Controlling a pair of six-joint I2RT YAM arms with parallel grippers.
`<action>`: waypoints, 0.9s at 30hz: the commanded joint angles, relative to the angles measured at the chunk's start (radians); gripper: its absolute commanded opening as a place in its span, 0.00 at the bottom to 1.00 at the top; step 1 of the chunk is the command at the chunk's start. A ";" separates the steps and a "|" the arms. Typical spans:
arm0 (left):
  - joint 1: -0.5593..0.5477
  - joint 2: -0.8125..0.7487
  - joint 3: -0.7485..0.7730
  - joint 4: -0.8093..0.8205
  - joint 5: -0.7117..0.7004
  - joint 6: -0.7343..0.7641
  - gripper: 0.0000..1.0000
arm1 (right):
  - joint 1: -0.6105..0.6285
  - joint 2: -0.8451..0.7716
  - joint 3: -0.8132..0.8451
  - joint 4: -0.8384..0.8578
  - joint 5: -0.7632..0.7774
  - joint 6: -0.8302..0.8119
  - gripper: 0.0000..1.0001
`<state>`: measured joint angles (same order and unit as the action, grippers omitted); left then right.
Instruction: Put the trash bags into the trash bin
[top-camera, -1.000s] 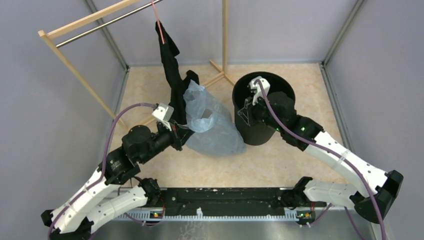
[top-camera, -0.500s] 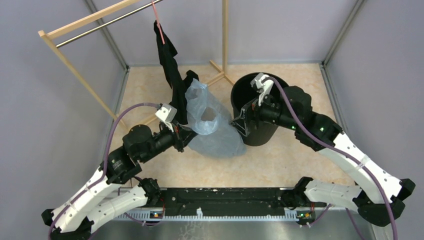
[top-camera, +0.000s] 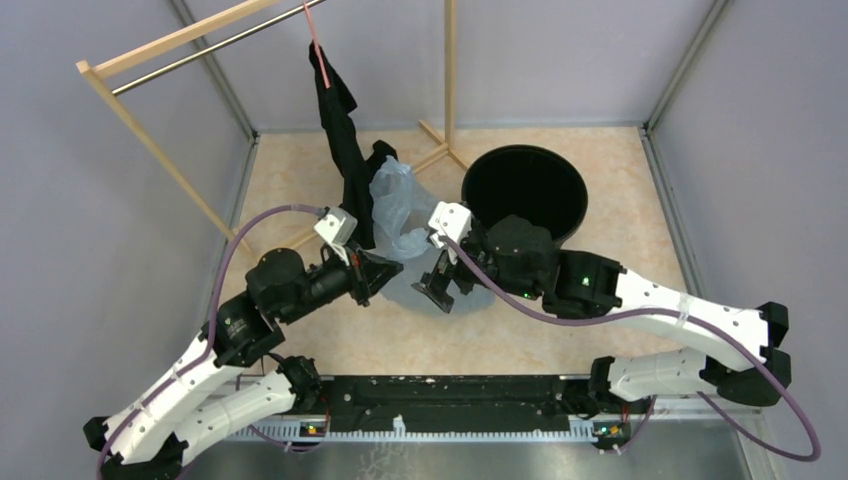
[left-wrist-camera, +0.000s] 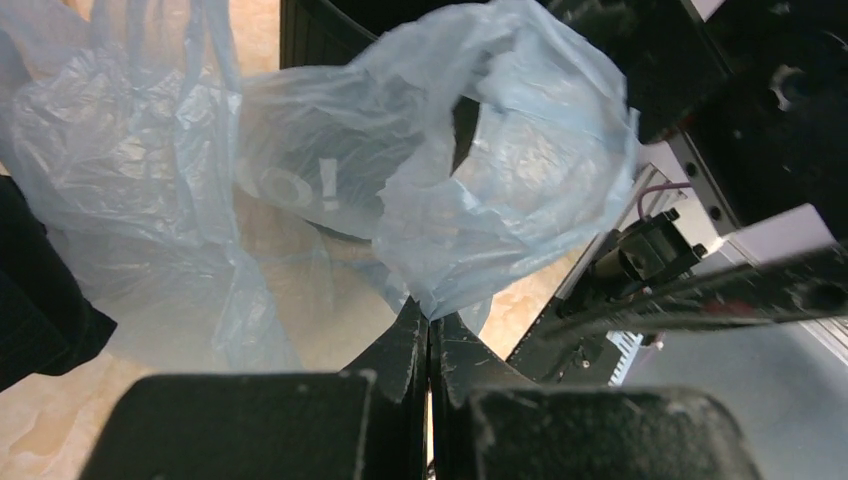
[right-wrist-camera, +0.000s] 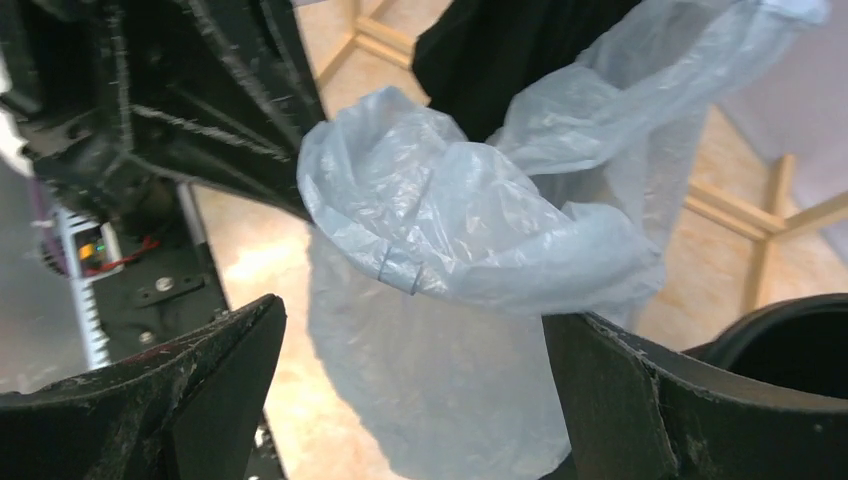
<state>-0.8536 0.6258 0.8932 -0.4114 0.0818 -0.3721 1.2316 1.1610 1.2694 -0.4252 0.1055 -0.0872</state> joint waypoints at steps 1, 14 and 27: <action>-0.001 -0.009 -0.008 0.072 0.074 -0.024 0.00 | 0.003 -0.052 -0.076 0.216 0.103 -0.109 0.99; -0.001 0.030 0.014 0.113 0.184 -0.009 0.00 | 0.002 0.007 -0.231 0.467 0.055 -0.021 0.99; -0.001 0.040 0.138 0.034 0.169 0.043 0.92 | 0.002 -0.010 -0.304 0.534 0.041 0.033 0.00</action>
<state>-0.8417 0.6724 0.9459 -0.3496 0.2241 -0.3630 1.2358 1.1679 0.9726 0.0166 0.1375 -0.0807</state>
